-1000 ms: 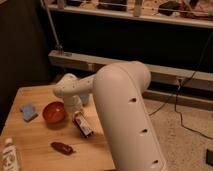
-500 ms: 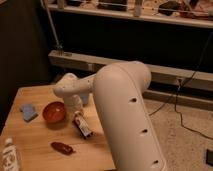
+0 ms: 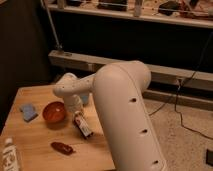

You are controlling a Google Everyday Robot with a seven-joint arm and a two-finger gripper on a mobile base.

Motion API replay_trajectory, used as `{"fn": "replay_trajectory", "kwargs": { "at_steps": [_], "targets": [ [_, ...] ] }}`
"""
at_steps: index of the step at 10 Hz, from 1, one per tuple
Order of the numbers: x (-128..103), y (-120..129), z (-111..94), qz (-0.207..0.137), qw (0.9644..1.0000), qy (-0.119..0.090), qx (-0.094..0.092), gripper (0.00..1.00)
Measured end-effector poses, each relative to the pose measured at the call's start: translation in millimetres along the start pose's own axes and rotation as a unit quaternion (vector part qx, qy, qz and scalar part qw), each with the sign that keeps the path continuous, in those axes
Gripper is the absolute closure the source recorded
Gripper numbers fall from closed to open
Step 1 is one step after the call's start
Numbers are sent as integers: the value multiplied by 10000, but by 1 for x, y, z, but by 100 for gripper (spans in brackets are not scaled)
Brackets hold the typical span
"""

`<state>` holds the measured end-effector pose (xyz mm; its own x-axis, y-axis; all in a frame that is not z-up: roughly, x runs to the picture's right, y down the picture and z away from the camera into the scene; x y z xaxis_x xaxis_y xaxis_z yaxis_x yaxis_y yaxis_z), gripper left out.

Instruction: Place the eraser in the ceramic cup

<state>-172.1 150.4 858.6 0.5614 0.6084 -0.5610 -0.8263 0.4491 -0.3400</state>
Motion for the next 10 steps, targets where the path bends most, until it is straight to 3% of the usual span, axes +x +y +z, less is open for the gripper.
{"fn": "replay_trajectory", "kwargs": {
  "at_steps": [2, 10],
  "targets": [
    [1, 0, -1, -10, 10000, -2, 5, 53],
    [-3, 3, -14, -9, 9998, -203, -69, 52]
  ]
}}
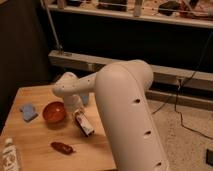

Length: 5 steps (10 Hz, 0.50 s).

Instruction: Place the eraser in the ceramic cup

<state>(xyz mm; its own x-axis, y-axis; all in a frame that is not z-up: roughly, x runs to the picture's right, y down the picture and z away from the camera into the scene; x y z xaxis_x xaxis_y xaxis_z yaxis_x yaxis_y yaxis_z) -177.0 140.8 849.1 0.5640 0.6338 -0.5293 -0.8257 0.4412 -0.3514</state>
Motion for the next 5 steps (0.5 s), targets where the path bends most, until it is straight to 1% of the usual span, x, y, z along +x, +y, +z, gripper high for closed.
{"fn": "replay_trajectory", "kwargs": {
  "at_steps": [5],
  "targets": [
    [3, 0, -2, 33, 10000, -31, -54, 52]
  ]
}}
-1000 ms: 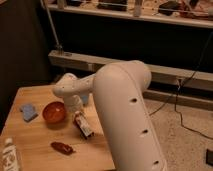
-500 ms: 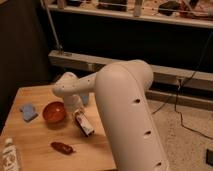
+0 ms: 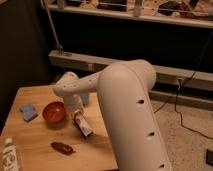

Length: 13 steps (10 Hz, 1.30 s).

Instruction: Place the eraser in the ceramic cup

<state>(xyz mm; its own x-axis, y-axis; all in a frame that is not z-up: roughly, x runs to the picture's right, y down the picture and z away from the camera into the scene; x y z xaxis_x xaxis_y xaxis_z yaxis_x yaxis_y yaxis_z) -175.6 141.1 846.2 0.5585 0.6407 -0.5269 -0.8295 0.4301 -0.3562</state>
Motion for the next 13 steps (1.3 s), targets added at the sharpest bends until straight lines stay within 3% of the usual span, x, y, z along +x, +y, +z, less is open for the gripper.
{"fn": "replay_trajectory", "kwargs": {
  "at_steps": [5, 13],
  "targets": [
    [0, 0, -6, 43, 9999, -94, -38, 52],
    [1, 0, -53, 52, 9978, -649, -130, 52]
  ]
}}
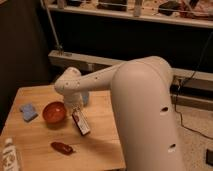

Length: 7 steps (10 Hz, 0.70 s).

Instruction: Place the eraser in the ceramic cup

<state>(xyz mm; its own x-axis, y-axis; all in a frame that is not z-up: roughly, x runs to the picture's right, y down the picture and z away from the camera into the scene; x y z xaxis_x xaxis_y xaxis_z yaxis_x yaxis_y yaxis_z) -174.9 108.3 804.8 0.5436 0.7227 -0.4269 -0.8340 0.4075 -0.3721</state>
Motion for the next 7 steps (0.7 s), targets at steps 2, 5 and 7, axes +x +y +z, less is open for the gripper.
{"fn": "replay_trajectory", "kwargs": {
  "at_steps": [2, 5, 7],
  "targets": [
    [2, 1, -8, -23, 10000, -85, -11, 52],
    [6, 1, -21, -58, 9998, -214, -24, 52],
    [11, -3, -29, -71, 9996, -258, 6, 52]
  ]
}}
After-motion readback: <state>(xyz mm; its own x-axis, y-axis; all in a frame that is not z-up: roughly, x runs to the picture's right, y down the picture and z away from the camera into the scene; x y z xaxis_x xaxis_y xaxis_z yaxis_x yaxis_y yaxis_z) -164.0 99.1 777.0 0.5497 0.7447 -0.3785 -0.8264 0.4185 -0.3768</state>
